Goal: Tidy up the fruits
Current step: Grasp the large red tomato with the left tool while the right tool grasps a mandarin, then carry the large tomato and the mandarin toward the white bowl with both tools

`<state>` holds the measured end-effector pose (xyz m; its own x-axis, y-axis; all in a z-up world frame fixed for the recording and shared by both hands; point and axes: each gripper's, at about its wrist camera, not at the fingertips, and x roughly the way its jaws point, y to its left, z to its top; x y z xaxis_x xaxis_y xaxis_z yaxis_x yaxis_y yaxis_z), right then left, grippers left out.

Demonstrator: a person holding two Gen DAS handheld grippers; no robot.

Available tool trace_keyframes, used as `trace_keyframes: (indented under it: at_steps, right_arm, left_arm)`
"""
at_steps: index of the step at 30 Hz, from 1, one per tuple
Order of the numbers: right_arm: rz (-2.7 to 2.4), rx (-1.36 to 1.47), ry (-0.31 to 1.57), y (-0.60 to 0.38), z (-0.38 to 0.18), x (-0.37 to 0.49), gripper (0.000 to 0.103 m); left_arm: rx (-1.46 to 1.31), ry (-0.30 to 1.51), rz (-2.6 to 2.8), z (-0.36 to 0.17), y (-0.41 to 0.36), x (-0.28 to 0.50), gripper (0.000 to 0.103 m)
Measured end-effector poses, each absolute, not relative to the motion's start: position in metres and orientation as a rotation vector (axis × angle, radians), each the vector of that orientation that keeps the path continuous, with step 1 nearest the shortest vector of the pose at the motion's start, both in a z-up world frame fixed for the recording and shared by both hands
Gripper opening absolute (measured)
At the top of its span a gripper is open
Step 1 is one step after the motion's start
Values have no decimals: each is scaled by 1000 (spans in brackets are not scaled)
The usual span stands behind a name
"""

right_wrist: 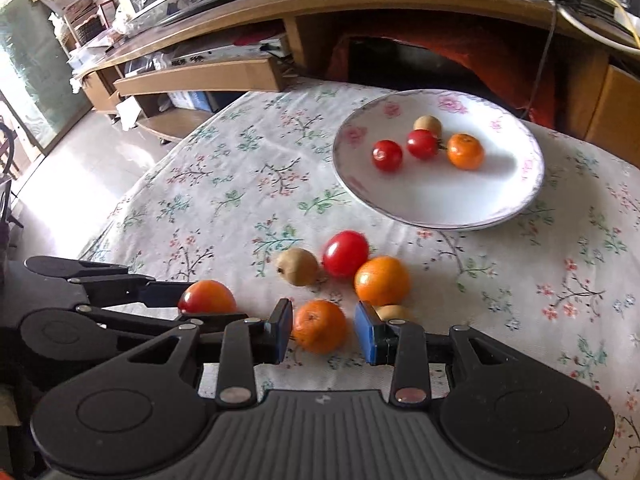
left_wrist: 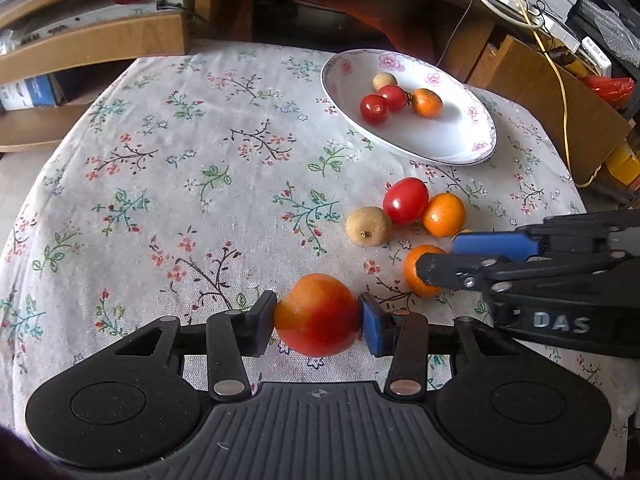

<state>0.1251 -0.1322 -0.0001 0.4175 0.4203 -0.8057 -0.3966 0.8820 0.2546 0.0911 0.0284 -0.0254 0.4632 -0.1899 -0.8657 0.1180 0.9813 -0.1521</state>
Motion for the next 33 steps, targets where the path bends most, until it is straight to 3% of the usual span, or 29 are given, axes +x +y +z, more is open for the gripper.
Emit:
trace_keyframes:
  at_steps: [19, 33]
  right_arm:
    - [508, -51, 1060, -116, -19, 132, 33]
    - [449, -117, 1090, -148, -13, 74, 33]
  left_arm:
    - [-41, 1077, -203, -26, 24, 90, 53]
    - [11, 1062, -276, -26, 4, 62, 53]
